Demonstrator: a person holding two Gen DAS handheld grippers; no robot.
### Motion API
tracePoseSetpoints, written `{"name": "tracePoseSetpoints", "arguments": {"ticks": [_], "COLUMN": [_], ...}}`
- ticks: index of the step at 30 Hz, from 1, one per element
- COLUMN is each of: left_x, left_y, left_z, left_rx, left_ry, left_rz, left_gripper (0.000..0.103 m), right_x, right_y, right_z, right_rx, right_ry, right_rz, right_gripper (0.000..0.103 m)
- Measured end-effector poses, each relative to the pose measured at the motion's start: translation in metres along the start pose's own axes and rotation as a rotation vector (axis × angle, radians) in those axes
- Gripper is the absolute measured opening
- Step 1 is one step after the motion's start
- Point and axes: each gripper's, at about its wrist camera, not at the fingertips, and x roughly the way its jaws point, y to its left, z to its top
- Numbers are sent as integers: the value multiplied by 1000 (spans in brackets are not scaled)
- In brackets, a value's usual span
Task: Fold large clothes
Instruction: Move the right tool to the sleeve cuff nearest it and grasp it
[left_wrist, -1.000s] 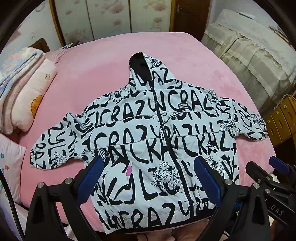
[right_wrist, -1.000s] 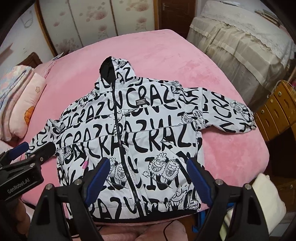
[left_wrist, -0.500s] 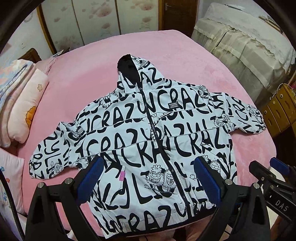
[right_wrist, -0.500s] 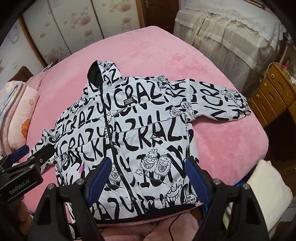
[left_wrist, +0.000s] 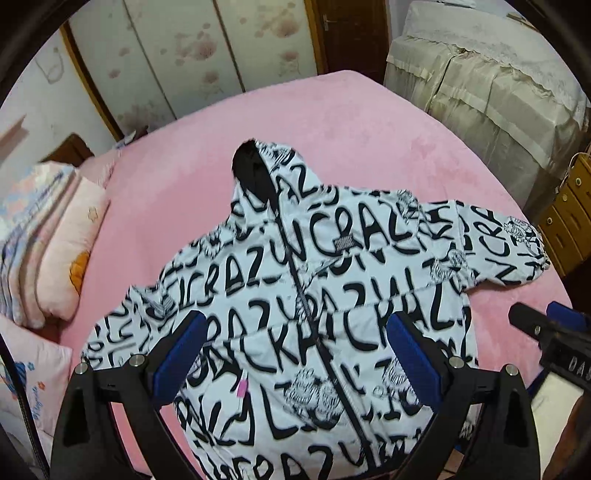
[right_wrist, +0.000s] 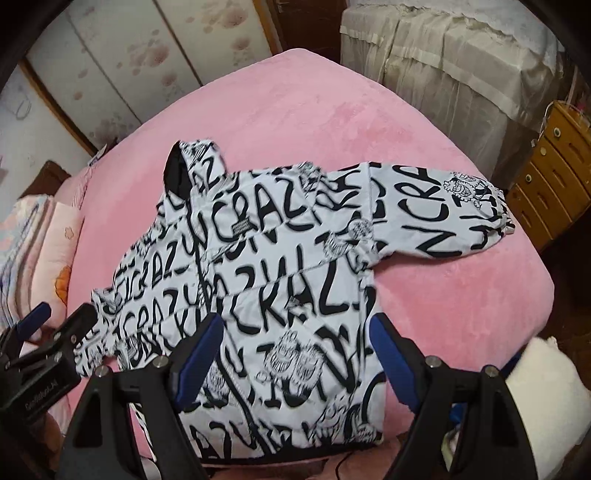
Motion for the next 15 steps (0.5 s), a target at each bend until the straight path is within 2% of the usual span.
{"name": "tracePoseSetpoints", "arguments": {"ticks": [8, 15], "left_x": [10, 42], "left_y": [-77, -151], "left_z": [61, 109], "left_rx": [48, 58], "left_ry": [-8, 37], "left_rz": [3, -50], "left_gripper": [97, 97], "right_x": [23, 58], "right_y": [-72, -168], "right_z": [52, 94], "right_rx": [30, 120], "right_ry": [8, 23], "right_rz": [9, -24], "right_gripper": [82, 82]}}
